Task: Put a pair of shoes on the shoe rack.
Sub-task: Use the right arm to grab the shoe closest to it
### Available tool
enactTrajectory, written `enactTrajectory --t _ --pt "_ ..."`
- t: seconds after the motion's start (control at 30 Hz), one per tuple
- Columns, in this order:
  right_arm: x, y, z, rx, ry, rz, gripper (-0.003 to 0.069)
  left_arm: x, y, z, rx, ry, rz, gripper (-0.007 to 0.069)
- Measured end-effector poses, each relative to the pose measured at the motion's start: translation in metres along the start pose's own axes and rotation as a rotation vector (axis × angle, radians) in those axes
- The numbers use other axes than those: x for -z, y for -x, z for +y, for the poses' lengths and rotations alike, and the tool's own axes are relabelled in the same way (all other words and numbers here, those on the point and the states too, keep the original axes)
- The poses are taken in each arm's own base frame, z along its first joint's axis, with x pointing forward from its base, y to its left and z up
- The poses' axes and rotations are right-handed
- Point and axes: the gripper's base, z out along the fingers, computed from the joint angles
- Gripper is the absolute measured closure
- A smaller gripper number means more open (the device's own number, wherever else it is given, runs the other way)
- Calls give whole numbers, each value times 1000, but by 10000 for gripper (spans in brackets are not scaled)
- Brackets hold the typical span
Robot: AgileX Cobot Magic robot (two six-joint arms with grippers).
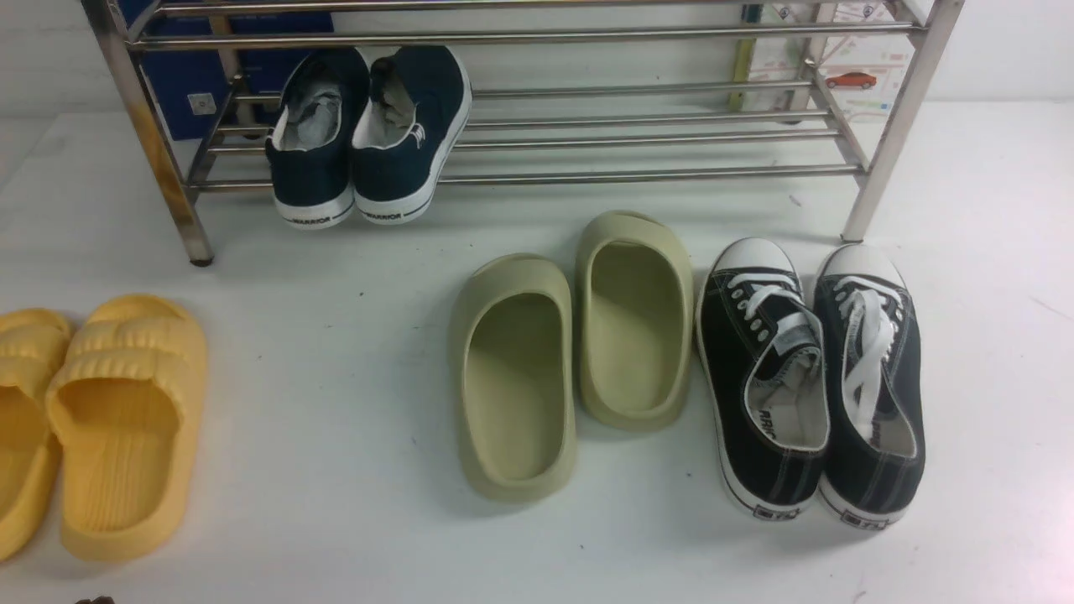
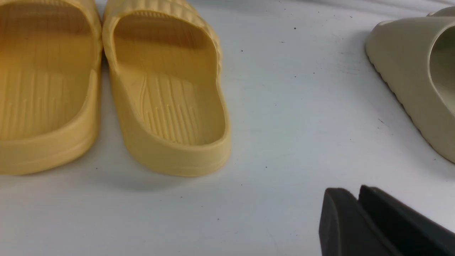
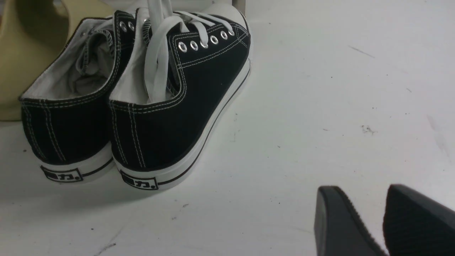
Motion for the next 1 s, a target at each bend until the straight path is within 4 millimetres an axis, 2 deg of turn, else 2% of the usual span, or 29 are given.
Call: enactTrajectory --t 0.43,0.73,1.0 --pt "0 0 0 9 -3 0 420 0 0 0 0 0 0 533" --pt "0 1 -9 324 -102 3 420 0 0 0 0 0 0 522" --pt "0 3 -10 377 -115 -30 420 0 0 0 0 0 0 512"
